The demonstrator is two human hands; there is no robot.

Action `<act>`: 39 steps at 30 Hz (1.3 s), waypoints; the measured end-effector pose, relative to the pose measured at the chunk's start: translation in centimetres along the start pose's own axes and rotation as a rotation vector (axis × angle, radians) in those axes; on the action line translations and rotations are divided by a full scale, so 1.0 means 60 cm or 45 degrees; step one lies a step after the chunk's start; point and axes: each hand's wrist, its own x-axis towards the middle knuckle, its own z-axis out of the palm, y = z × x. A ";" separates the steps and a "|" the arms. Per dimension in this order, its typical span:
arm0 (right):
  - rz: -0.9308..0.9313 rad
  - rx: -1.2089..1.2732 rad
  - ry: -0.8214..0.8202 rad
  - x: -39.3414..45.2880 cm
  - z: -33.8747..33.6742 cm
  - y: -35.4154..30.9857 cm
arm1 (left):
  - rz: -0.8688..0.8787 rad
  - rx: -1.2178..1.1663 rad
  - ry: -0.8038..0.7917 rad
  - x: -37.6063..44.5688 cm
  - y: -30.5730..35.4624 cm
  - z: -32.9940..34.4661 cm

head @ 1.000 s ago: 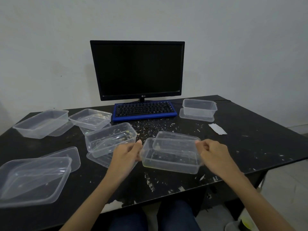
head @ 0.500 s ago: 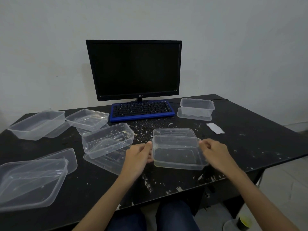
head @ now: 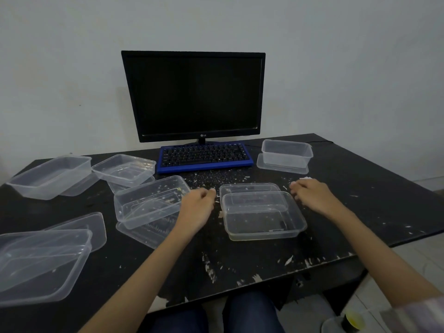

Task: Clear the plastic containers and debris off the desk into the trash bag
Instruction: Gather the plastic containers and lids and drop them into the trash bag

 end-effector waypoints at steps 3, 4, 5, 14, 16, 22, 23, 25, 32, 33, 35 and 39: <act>0.060 0.002 -0.089 0.044 -0.002 -0.009 | -0.021 0.056 -0.038 0.043 0.014 0.015; 0.087 -0.004 -0.124 0.059 0.000 -0.011 | -0.037 0.074 -0.051 0.056 0.019 0.022; 0.120 -0.010 -0.153 0.075 0.003 -0.012 | -0.063 0.099 -0.055 0.071 0.024 0.030; 0.252 -0.066 -0.314 0.135 0.032 -0.022 | -0.307 0.250 -0.152 0.128 0.021 0.052; 0.249 -0.063 -0.315 0.143 0.035 -0.021 | -0.308 0.233 -0.152 0.134 0.023 0.055; 0.224 -0.015 -0.255 0.155 0.037 -0.020 | -0.360 0.087 -0.113 0.143 0.036 0.056; 0.212 0.023 -0.229 0.156 0.035 -0.022 | -0.360 0.061 -0.096 0.144 0.039 0.055; 0.182 0.097 -0.170 0.158 0.031 -0.027 | -0.339 0.010 -0.066 0.145 0.048 0.050; 0.058 0.304 0.043 0.145 0.001 -0.047 | -0.191 -0.168 0.042 0.141 0.083 0.035; 0.033 0.319 0.086 0.139 -0.003 -0.050 | -0.170 -0.196 0.063 0.138 0.087 0.033; -0.009 0.366 0.160 0.124 -0.010 -0.055 | -0.131 -0.254 0.098 0.131 0.092 0.030; -0.044 0.502 0.261 0.096 -0.022 -0.056 | -0.066 -0.332 0.188 0.109 0.091 0.028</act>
